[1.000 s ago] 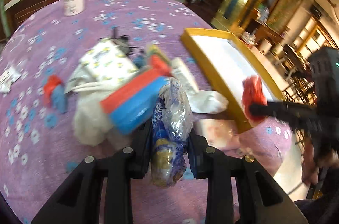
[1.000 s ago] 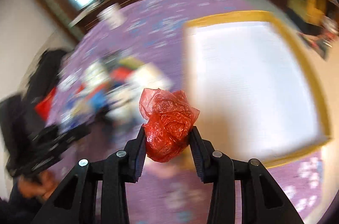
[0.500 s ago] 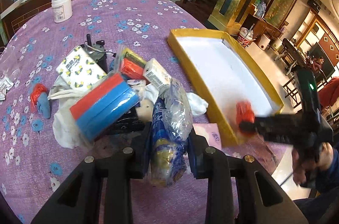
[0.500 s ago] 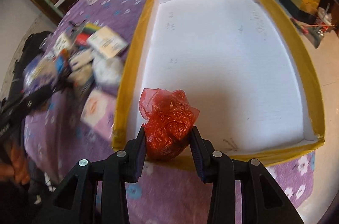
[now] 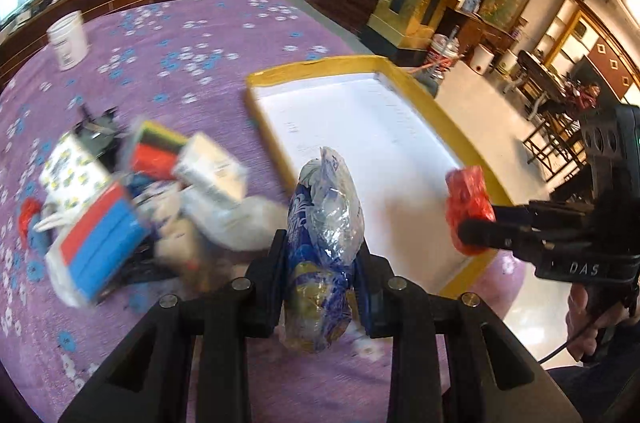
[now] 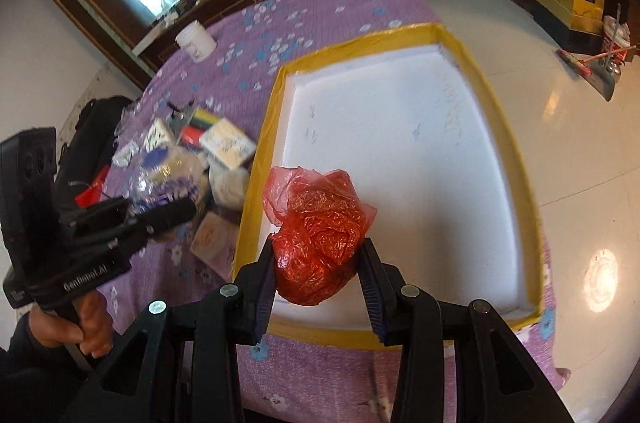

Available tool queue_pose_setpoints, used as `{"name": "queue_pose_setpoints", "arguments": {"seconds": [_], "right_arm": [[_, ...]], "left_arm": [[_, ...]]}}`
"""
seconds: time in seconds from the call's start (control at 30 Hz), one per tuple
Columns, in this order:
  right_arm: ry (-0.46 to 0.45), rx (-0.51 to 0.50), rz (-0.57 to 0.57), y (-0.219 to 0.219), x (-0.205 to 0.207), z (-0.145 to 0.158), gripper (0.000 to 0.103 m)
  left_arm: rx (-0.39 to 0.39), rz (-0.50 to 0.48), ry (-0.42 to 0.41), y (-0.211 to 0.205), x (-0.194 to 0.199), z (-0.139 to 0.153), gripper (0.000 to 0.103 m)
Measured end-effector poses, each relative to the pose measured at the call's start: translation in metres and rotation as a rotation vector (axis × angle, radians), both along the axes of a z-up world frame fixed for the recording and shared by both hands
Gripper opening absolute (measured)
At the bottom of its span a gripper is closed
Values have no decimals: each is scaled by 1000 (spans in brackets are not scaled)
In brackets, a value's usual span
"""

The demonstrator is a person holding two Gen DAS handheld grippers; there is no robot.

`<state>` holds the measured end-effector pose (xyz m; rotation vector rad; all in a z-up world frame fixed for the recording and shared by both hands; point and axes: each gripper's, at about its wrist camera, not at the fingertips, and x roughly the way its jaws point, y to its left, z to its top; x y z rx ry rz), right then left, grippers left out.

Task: Organize soft objects
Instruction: 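Carry the Vinda pack and red bag over the white tray with both tools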

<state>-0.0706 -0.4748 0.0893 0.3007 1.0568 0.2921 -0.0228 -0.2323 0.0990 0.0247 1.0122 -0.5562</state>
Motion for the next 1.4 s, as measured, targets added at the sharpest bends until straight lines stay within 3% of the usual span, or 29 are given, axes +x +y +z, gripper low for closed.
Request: {"name": "queue_pose_setpoints", "arguments": {"seconds": [0.37, 0.77, 1.4], "right_arm": [[-17, 54, -50, -51, 10, 12, 42], [6, 61, -30, -66, 51, 4, 42], [80, -18, 8, -53, 167, -35, 42]], "left_arm": [[23, -83, -7, -69, 10, 11, 29], [32, -38, 17, -95, 43, 3, 29], [105, 91, 102, -92, 140, -66, 28]]}}
